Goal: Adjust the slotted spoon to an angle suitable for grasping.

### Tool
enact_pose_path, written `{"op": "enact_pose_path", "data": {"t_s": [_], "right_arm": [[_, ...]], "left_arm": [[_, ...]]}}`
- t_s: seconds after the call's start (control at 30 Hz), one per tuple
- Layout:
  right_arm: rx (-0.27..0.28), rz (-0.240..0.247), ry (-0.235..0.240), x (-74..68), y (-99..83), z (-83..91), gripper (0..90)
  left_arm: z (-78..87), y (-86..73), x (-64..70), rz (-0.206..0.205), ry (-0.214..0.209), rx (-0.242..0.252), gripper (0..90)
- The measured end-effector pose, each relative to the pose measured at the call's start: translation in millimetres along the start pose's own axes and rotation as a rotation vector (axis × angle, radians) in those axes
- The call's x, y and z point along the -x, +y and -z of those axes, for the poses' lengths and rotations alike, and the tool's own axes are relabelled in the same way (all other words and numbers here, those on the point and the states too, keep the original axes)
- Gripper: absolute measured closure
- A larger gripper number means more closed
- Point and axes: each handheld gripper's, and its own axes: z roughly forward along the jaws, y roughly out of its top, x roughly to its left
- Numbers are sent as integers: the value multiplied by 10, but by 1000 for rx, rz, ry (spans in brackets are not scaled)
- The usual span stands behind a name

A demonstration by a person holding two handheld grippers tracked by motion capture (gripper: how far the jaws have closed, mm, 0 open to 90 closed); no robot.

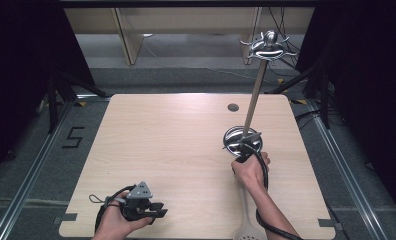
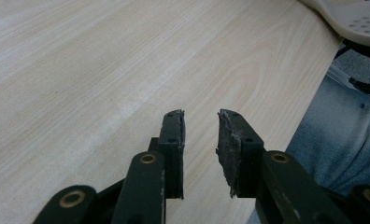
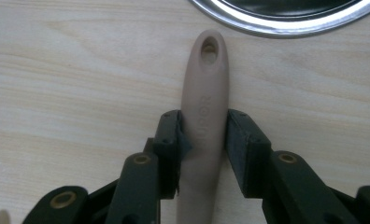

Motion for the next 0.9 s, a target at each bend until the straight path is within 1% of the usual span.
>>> {"op": "enact_pose_path", "data": {"t_s": [0.07, 0.1, 0.17, 0.2, 0.23, 0.27, 0.3, 0.33, 0.37, 0.4, 0.43, 0.47, 0.5, 0.53, 0.57, 0.6, 0.63, 0.67, 0.7, 0.73, 0.77, 0.8, 0.83, 0.87, 0.9], "right_arm": [[14, 12, 12, -10, -15, 13, 674], [18, 20, 15, -13, -16, 28, 675], [34, 34, 32, -21, -23, 63, 675], [32, 21, 25, -35, -25, 90, 675], [37, 41, 48, -24, -26, 118, 676], [56, 46, 56, -23, -31, 141, 676], [57, 51, 60, -17, -31, 163, 676], [71, 65, 64, -9, -38, 183, 676], [73, 65, 83, -3, -44, 209, 676], [73, 65, 83, -3, -44, 209, 676], [101, 70, 92, 7, -60, 256, 676], [104, 89, 100, 21, -64, 268, 676], [111, 79, 93, 13, -65, 285, 676], [121, 77, 109, 7, -76, 316, 676], [140, 98, 102, 17, -83, 334, 676], [140, 87, 115, 3, -94, 372, 676], [157, 98, 124, 6, -99, 393, 676], [173, 106, 123, 4, -110, 429, 676], [191, 111, 131, 4, -121, 460, 676], [207, 119, 131, 7, -130, 491, 676], [216, 112, 149, -3, -142, 521, 676], [248, 146, 140, 18, -145, 539, 676], [274, 163, 152, 28, -156, 557, 676], [270, 137, 148, 22, -175, 596, 676], [283, 153, 158, 41, -191, 616, 676]], "left_arm": [[3, 1, -4, -2, 2, -5, 703], [7, 3, -9, -15, 2, -3, 704], [8, 3, -10, -16, 2, -2, 704], [9, 4, -10, -16, 1, -2, 704], [10, 5, -9, -17, 1, -1, 704], [11, 6, -8, -17, 1, -1, 704], [13, 6, -8, -17, 1, 0, 705], [14, 7, -8, -17, 1, 0, 705], [14, 8, -14, -20, 4, -1, 705], [14, 8, -14, -20, 4, -1, 705], [17, 9, -10, -16, -2, 3, 705], [18, 10, -11, -17, -1, 7, 705], [19, 10, -14, -19, 6, 7, 706], [23, 11, -15, -20, 6, 8, 705], [24, 11, -13, -19, 4, 12, 705], [24, 11, -10, -16, 2, 16, 705], [26, 13, -12, -18, 4, 16, 705], [26, 14, -12, -19, 4, 16, 705], [25, 14, -9, -16, -3, 19, 705], [24, 14, -5, -15, 2, 20, 705], [26, 13, -3, -11, -1, 19, 705], [28, 13, -9, -19, 4, 15, 705], [24, 12, -5, -16, -4, 23, 704], [24, 13, -6, -17, -4, 23, 704], [23, 13, -4, -17, -1, 26, 704]]}}
